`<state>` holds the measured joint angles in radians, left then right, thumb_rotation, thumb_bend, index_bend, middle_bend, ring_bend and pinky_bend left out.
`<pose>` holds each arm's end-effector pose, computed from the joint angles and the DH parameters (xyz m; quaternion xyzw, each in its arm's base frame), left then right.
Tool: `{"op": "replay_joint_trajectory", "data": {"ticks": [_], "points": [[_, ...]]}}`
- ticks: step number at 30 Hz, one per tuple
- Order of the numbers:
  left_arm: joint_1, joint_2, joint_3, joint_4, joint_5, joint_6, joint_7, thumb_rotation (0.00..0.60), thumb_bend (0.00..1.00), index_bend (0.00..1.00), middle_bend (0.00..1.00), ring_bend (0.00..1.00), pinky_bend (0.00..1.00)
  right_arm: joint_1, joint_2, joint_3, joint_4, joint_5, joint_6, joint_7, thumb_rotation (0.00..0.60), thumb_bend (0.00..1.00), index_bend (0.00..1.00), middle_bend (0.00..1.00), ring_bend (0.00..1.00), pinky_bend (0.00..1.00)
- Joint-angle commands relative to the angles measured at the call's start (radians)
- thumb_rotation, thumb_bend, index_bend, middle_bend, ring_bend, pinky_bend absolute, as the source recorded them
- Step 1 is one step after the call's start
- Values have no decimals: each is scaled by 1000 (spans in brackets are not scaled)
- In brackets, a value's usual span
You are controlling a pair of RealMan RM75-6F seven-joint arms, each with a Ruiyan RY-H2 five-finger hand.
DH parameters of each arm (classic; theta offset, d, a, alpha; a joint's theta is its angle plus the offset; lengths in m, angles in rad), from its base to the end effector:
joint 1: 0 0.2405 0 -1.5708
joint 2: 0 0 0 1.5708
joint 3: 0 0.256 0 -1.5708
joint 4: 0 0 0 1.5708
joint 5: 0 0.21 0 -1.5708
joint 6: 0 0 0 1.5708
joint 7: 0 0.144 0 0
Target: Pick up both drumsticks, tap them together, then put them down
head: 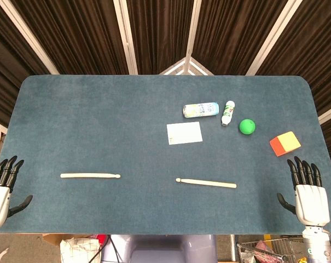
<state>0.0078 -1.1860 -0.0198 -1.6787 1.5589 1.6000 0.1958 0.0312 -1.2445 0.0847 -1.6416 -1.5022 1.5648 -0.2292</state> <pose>-0.2952 0.1457 0.1418 -0.5873 -0.3608 -0.3769 0.6187 -0.2960 -0.1703 0.1333 0.5744 -0.3525 0.3802 0.6334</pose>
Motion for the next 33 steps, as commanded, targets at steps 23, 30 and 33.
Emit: {"op": "replay_joint_trajectory", "data": {"ticks": [23, 30, 33], "points": [[-3, 11, -7, -16, -24, -14, 3, 600, 302, 64, 1, 0, 0, 11, -27, -17, -65, -40, -12, 24, 600, 256, 386, 286, 159, 0], [-6, 13, -16, -11, -39, -18, -9, 600, 303, 64, 1, 0, 0, 74, -94, 11, -126, 16, -108, -129, 600, 256, 418, 313, 160, 0], [-9, 13, -16, -12, -44, -26, -3, 600, 302, 65, 0, 0, 0, 107, -139, 31, -158, 75, -155, -248, 600, 256, 418, 323, 165, 0]]}}
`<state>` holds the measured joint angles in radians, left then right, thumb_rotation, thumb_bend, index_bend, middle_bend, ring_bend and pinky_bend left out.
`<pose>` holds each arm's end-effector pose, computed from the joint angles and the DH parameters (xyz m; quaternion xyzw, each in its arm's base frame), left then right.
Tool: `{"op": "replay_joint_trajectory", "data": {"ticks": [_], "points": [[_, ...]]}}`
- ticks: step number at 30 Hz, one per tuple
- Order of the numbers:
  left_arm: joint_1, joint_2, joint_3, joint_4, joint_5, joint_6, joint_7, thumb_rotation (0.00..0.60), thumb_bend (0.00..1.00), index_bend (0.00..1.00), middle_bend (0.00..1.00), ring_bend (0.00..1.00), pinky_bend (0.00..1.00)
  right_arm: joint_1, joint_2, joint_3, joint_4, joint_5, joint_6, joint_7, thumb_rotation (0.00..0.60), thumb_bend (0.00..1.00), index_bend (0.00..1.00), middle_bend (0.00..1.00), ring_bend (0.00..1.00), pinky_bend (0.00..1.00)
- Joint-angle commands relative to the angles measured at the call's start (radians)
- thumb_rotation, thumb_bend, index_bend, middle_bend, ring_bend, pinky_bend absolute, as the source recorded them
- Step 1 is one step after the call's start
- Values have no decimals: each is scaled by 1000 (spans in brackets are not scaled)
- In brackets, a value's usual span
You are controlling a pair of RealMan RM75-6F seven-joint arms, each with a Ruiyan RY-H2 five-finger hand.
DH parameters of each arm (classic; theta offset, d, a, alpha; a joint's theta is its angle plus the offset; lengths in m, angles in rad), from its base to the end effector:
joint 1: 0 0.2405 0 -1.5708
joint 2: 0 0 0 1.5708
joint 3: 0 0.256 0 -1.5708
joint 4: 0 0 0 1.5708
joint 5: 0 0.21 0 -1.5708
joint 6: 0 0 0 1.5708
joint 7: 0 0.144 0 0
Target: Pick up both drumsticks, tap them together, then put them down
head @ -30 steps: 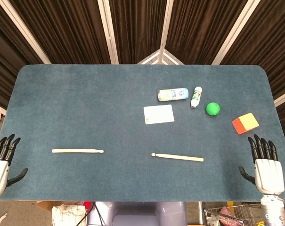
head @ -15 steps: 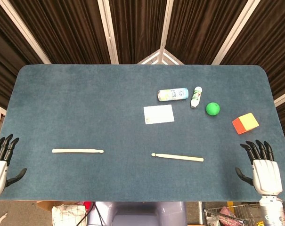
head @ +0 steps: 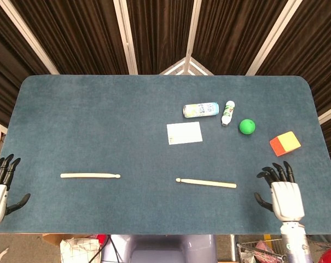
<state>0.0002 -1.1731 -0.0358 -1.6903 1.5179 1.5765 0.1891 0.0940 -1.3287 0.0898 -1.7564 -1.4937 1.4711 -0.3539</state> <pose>-0.2988 0.1511 0.1455 -0.5792 -0.3716 -0.3698 0.6243 -0.2525 -0.1868 0.0918 0.5990 -0.3811 0.3976 0.5812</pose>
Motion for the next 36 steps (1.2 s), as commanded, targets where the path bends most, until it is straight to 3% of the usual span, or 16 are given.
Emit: {"op": "replay_joint_trajectory", "data": {"ticks": [1, 8, 15, 24, 36], "points": [[-2, -1, 0, 0, -5, -4, 4, 600, 302, 64, 0, 0, 0, 57, -73, 33, -50, 89, -76, -165, 600, 256, 418, 325, 167, 0], [-2, 2, -4, 0, -17, -8, 1, 600, 303, 64, 0, 0, 0, 127, -199, 67, -32, 197, -103, -438, 600, 256, 418, 329, 180, 0], [-3, 5, -3, 1, -19, -10, -2, 600, 303, 64, 0, 0, 0, 167, -308, 72, 1, 277, -106, -559, 600, 256, 418, 330, 197, 0], [-6, 4, -4, 5, -26, -16, -1, 600, 303, 64, 0, 0, 0, 199, -424, 75, 46, 364, -104, -604, 600, 257, 418, 432, 273, 0], [-9, 5, -5, 8, -32, -21, -1, 600, 303, 63, 0, 0, 0, 230, -482, 76, 107, 387, -87, -616, 600, 256, 418, 453, 285, 0]]}}
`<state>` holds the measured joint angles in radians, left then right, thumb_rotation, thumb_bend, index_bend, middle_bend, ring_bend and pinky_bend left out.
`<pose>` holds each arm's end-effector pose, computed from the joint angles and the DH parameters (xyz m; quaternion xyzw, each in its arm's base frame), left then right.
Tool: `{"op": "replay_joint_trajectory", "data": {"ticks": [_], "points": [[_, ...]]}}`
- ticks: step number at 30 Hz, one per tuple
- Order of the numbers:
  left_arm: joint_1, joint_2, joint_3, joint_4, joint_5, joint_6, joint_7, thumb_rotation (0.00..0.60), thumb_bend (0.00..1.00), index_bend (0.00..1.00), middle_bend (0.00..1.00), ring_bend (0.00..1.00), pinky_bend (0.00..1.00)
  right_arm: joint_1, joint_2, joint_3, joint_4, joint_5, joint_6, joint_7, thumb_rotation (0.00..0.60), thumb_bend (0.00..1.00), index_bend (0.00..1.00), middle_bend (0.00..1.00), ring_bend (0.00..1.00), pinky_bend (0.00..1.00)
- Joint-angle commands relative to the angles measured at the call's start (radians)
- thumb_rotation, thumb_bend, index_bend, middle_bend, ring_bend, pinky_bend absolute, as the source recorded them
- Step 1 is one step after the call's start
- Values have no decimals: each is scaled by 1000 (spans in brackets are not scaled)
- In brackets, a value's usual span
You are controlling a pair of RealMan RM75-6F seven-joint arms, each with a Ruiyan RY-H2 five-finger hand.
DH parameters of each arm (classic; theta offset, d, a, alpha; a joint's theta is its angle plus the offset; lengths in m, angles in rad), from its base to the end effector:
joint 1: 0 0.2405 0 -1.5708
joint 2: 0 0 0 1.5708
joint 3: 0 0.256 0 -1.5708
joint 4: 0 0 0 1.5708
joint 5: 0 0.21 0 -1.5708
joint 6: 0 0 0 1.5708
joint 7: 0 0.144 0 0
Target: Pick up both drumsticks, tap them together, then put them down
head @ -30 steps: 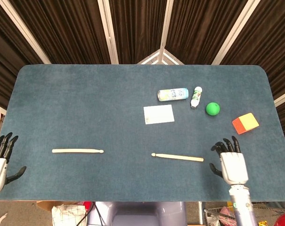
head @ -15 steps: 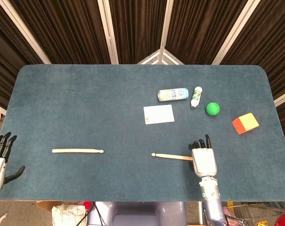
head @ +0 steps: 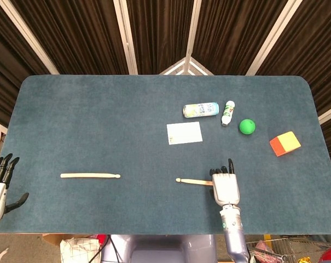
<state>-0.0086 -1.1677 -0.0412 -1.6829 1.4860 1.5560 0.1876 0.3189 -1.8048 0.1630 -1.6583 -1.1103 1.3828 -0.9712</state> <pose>-0.3043 0.1547 0.1468 -0.5777 -0.3773 -0.3582 0.6290 -0.1758 -0.2310 -0.0404 0.6624 -0.3847 0.2733 0.5819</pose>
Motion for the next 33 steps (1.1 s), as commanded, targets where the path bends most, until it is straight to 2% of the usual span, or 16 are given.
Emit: {"op": "replay_joint_trajectory", "data": {"ticks": [1, 19, 33], "points": [[0, -1, 0, 0, -1, -1, 1, 600, 303, 63, 0, 0, 0, 7, -8, 4, 15, 4, 2, 3, 600, 256, 418, 453, 285, 0], [-4, -13, 0, 2, -13, -9, 28, 600, 303, 63, 0, 0, 0, 29, -42, -10, 112, 22, -5, 45, 600, 256, 487, 455, 308, 0], [-6, -18, 0, 3, -22, -13, 43, 600, 303, 63, 0, 0, 0, 45, -66, -18, 163, 13, -5, 60, 600, 256, 553, 517, 361, 0]]}}
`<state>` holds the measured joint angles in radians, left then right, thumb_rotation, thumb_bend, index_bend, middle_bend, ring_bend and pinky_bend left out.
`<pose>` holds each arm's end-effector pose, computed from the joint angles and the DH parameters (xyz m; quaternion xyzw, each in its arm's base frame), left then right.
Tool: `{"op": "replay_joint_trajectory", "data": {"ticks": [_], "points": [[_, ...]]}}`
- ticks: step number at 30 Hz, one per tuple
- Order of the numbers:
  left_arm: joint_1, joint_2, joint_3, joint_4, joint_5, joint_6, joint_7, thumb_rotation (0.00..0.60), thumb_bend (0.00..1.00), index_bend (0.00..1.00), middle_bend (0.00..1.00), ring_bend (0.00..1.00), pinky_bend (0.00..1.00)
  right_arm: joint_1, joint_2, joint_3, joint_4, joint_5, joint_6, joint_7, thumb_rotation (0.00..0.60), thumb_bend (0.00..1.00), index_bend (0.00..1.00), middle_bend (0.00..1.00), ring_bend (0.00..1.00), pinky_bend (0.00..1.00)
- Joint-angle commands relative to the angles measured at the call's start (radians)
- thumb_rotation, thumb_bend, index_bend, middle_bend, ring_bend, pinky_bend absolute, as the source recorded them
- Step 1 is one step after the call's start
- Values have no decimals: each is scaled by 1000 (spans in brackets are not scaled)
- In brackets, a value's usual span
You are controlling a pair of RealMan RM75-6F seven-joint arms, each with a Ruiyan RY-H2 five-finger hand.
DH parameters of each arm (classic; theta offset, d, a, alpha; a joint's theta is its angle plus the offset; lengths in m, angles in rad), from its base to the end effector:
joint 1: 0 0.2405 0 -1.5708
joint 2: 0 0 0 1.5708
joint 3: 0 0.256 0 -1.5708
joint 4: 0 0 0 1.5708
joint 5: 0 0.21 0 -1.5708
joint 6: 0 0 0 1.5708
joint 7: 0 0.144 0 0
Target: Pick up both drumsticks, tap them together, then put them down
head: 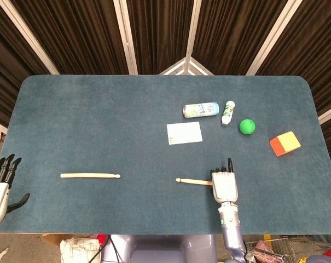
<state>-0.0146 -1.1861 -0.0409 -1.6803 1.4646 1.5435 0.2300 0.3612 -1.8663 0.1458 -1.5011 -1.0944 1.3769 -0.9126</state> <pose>-0.3056 0.1563 0.1404 -0.5812 -0.3770 -0.3430 0.6344 -0.1882 -0.2400 -0.0605 0.6660 -0.3732 0.2620 0.5903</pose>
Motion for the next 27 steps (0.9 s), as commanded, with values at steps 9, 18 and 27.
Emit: {"op": "replay_joint_trajectory", "data": {"ticks": [9, 18, 27], "points": [[0, -1, 0, 0, -3, 1, 4, 600, 303, 63, 0, 0, 0, 9, -15, -5, 27, -3, -1, 3, 600, 255, 556, 528, 376, 0], [-1, -4, 1, 0, -5, -1, 11, 600, 303, 67, 0, 0, 0, 17, -23, -5, 44, 0, -6, -3, 600, 288, 579, 552, 396, 0], [0, -2, 5, -5, -1, 0, 15, 600, 303, 76, 0, 0, 0, 21, -21, -14, 48, -2, -9, -13, 600, 313, 590, 562, 408, 0]]}}
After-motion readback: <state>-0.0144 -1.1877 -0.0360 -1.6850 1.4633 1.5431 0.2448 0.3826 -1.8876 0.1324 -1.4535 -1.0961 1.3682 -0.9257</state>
